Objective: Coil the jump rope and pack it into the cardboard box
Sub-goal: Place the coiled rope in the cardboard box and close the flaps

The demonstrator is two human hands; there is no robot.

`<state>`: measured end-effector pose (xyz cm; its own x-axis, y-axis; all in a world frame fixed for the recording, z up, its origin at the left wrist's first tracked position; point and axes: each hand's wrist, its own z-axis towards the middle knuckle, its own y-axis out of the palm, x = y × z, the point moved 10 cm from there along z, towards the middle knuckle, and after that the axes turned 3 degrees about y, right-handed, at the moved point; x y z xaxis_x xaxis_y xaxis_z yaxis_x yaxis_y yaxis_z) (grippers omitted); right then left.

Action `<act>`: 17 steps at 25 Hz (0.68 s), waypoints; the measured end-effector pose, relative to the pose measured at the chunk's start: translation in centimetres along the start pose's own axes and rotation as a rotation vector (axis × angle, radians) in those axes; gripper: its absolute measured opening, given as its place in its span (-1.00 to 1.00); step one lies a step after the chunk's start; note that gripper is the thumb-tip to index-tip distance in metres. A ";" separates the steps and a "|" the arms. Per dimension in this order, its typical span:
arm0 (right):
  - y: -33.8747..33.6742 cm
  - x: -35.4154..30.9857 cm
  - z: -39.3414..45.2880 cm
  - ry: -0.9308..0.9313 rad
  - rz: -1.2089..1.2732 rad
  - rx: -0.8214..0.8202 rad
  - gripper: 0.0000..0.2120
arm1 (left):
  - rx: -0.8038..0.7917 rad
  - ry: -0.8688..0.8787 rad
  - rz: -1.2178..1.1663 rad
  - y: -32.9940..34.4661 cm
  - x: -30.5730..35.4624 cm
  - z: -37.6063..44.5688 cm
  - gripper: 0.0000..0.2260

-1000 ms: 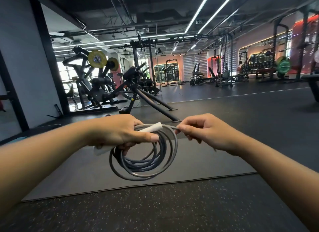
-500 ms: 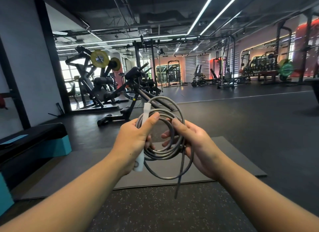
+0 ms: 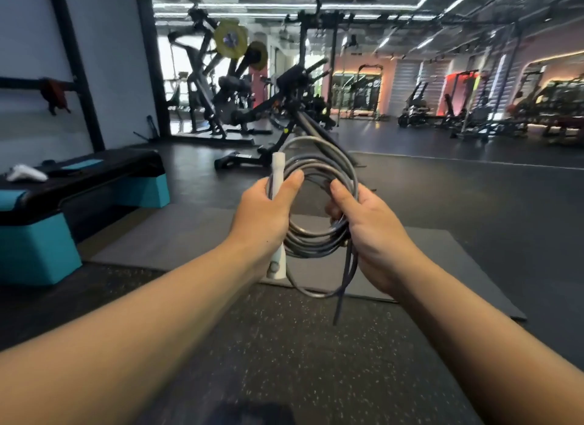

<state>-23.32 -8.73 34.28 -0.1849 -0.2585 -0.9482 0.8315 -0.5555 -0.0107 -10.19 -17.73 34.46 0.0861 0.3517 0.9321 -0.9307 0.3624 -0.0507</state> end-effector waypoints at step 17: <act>42.6 -24.5 -8.6 0.515 0.031 -0.799 -0.81 | 0.777 -0.538 0.057 -44.5 22.1 -11.3 -0.78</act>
<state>21.15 -19.25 54.35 -0.0611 0.2222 -0.9731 0.9797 0.1999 -0.0159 37.18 -16.29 53.30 0.0381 -0.1641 0.9857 -0.9213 -0.3877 -0.0289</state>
